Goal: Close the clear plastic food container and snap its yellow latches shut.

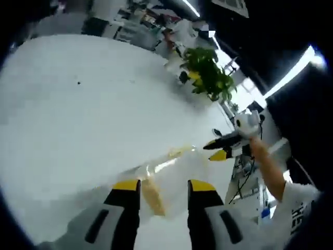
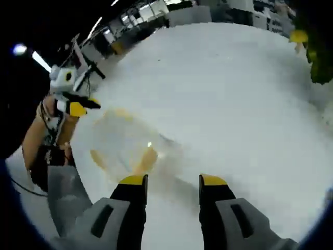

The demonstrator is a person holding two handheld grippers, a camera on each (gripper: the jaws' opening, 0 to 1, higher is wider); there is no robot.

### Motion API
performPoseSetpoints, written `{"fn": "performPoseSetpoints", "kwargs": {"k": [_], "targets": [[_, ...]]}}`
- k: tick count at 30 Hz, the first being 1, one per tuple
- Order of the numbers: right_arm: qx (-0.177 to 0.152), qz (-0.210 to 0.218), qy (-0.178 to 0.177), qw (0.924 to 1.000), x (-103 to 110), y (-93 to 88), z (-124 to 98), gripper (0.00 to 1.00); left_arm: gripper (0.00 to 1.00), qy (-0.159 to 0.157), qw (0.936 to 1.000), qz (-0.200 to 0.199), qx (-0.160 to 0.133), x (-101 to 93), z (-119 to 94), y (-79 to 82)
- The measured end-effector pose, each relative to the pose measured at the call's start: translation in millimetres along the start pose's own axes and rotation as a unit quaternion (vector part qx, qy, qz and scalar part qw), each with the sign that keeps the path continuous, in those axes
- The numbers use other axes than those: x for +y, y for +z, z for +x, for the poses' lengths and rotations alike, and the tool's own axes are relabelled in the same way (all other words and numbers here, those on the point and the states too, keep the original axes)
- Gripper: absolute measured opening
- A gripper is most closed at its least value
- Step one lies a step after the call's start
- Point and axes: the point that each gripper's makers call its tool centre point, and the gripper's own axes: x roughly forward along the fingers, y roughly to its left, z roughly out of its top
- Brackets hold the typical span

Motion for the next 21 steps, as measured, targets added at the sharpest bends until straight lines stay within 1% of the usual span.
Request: {"fn": "performPoseSetpoints", "kwargs": {"k": [1, 2, 3, 4, 5, 7, 8, 9, 10, 11, 12, 14, 15, 16, 18, 21], "targets": [[-0.012, 0.025, 0.02, 0.9994, 7.2, 1.7, 0.0, 0.37, 0.3, 0.007, 0.9994, -0.031, 0.012, 4.6, 2.4, -8.8], [-0.025, 0.061, 0.046, 0.9967, 15.7, 3.8, 0.6, 0.37, 0.31, 0.012, 0.9984, -0.05, 0.024, 7.3, 3.7, -15.6], [-0.027, 0.073, 0.053, 0.9956, 19.0, 2.9, 0.9, 0.37, 0.31, 0.013, 0.9976, -0.06, 0.032, 8.5, 4.7, -20.7], [-0.039, 0.103, 0.068, 0.9916, 24.7, 4.1, 2.2, 0.37, 0.31, 0.014, 0.9963, -0.077, 0.036, 8.8, 7.3, -26.2], [-0.043, 0.123, 0.071, 0.9889, 27.1, 3.1, 4.5, 0.37, 0.31, 0.013, 0.9959, -0.08, 0.04, 7.9, 8.4, -29.0], [-0.042, 0.12, 0.063, 0.9899, 25.8, 0.0, 8.4, 0.35, 0.31, 0.011, 0.9961, -0.076, 0.045, 5.5, 11.6, -32.0], [-0.035, 0.113, 0.052, 0.9916, 25.0, -3.6, 11.9, 0.33, 0.3, 0.019, 0.9966, -0.069, 0.041, 6.4, 12.2, -31.0], [-0.031, 0.11, 0.044, 0.9925, 22.9, -5.2, 13.0, 0.33, 0.28, 0.021, 0.9967, -0.068, 0.039, 5.9, 12.6, -30.2], [-0.024, 0.099, 0.028, 0.9944, 19.6, -8.1, 16.1, 0.33, 0.26, 0.022, 0.9969, -0.066, 0.036, 5.2, 12.8, -29.2], [-0.014, 0.089, 0.026, 0.9956, 21.0, -11.7, 19.2, 0.33, 0.26, 0.022, 0.9972, -0.061, 0.036, 4.0, 13.7, -28.6], [-0.008, 0.088, 0.027, 0.9957, 23.1, -14.2, 21.0, 0.33, 0.26, 0.022, 0.9973, -0.058, 0.04, 3.3, 14.0, -29.8], [-0.003, 0.089, 0.035, 0.9955, 25.4, -14.0, 24.5, 0.32, 0.25, 0.029, 0.9969, -0.046, 0.056, 4.4, 13.9, -36.1], [0.001, 0.086, 0.037, 0.9956, 26.5, -13.1, 25.2, 0.31, 0.23, 0.034, 0.9969, -0.044, 0.056, 5.7, 13.9, -36.7], [0.004, 0.08, 0.037, 0.9961, 27.9, -13.6, 26.1, 0.3, 0.22, 0.034, 0.9968, -0.045, 0.057, 6.4, 13.8, -36.0], [0.018, 0.067, 0.033, 0.9971, 28.2, -15.8, 28.7, 0.27, 0.19, 0.029, 0.9971, -0.05, 0.05, 4.3, 14.5, -32.9], [0.028, 0.052, 0.027, 0.9979, 28.2, -18.2, 32.4, 0.23, 0.15, 0.038, 0.997, -0.045, 0.05, 7.0, 14.6, -32.4]]}}
